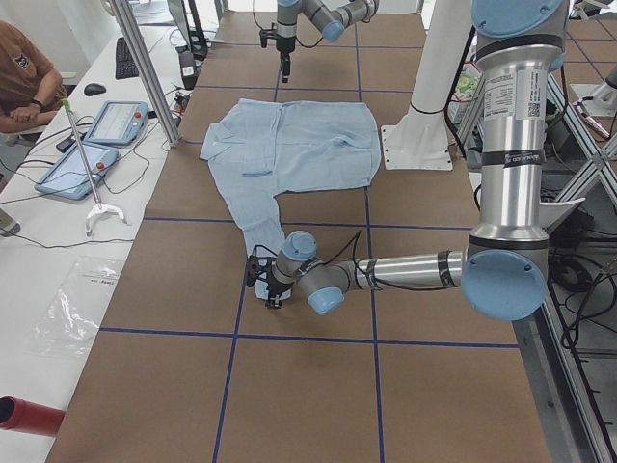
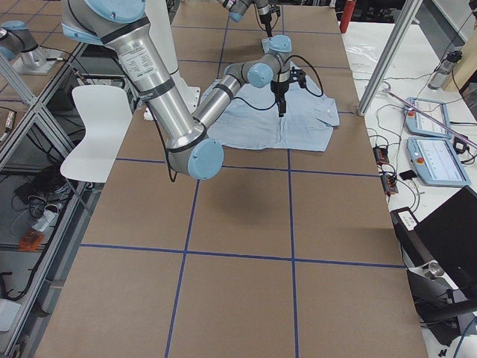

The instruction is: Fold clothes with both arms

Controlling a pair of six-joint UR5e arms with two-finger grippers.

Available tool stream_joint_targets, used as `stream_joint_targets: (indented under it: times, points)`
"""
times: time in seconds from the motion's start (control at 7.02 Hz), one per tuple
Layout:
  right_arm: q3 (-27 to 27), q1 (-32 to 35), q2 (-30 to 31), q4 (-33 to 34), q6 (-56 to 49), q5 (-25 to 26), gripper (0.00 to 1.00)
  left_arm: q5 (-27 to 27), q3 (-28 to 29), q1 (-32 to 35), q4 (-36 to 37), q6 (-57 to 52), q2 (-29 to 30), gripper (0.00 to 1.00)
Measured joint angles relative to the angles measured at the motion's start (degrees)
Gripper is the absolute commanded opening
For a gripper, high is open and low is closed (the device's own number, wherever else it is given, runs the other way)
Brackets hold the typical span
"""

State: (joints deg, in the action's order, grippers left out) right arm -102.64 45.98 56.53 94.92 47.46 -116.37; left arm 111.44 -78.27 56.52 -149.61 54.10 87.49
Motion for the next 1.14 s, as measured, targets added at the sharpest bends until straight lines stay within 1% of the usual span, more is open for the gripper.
stream_joint_targets:
  times: [0.29,0.43,0.71,0.86,1.14]
  points:
    - [-0.1,0.1,0.0,0.0,0.0,-0.1,1.00,0.1,-0.1,0.0,-0.1,0.0,0.0,0.40]
    - [-0.2,0.1,0.0,0.0,0.0,-0.1,1.00,0.1,-0.3,0.0,-0.1,0.0,-0.1,0.33]
    - [-0.2,0.1,0.1,0.0,-0.1,0.0,1.00,0.1,-0.6,0.0,-0.1,0.0,-0.2,0.15]
    - [-0.2,0.1,0.1,0.0,-0.1,0.0,1.00,0.1,-0.8,0.0,-0.1,0.0,-0.3,0.00]
    - [-0.1,0.3,0.2,0.0,-0.1,-0.1,1.00,0.3,-1.3,0.0,0.0,0.0,-0.4,0.00]
